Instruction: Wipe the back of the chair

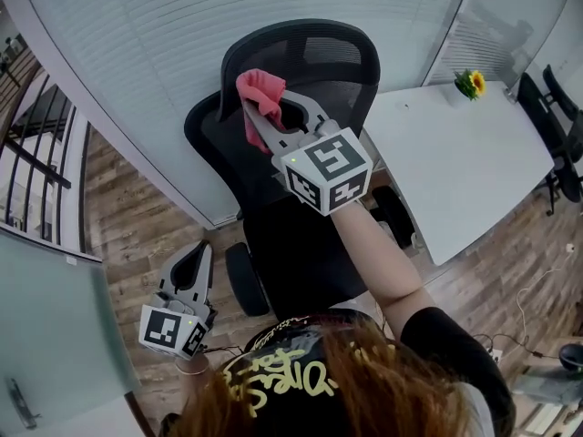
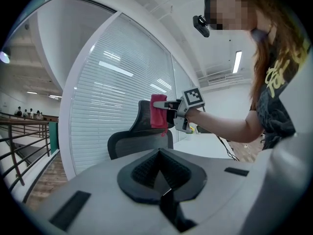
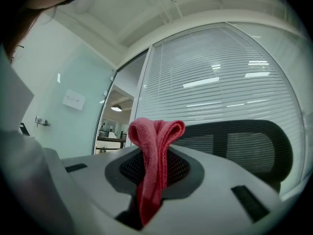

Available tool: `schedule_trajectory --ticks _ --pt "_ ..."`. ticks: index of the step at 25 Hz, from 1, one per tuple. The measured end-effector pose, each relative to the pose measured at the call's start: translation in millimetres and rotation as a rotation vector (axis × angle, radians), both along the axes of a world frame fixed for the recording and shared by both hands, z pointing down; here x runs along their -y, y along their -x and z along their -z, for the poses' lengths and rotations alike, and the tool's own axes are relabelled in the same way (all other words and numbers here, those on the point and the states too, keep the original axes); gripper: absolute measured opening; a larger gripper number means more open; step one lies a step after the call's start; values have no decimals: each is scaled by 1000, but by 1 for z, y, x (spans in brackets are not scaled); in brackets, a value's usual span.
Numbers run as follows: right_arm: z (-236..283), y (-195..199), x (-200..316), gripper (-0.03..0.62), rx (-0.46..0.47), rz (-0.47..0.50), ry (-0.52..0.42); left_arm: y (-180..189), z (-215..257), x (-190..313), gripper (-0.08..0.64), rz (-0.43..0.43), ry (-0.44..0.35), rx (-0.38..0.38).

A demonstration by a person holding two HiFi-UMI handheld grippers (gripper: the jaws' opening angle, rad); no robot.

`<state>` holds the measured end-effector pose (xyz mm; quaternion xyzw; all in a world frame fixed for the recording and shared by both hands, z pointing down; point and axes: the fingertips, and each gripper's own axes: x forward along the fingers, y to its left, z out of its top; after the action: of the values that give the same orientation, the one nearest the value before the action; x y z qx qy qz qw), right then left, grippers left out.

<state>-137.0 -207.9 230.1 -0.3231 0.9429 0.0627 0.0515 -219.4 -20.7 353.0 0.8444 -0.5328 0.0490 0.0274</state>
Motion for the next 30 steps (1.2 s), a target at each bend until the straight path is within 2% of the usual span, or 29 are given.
schedule_trajectory --ticks 2,6,12,18,23,30 --pt "-2 -22 1 66 11 -27 -2 -5 0 3 -6 8 2 -13" --pt "-4 -70 16 66 -14 -140 -43 -18 -3 13 -6 14 13 -21" --pt "2 -161 51 66 12 -309 -51 -52 -4 32 -6 4 20 -14" --pt "0 -222 82 66 -3 -397 -66 -85 -5 50 -6 21 30 3" --pt "-5 -240 103 66 -18 -392 -68 -108 -4 64 -6 52 33 20" --pt "-15 -235 119 66 -13 -302 -81 -128 -9 70 -6 145 54 38"
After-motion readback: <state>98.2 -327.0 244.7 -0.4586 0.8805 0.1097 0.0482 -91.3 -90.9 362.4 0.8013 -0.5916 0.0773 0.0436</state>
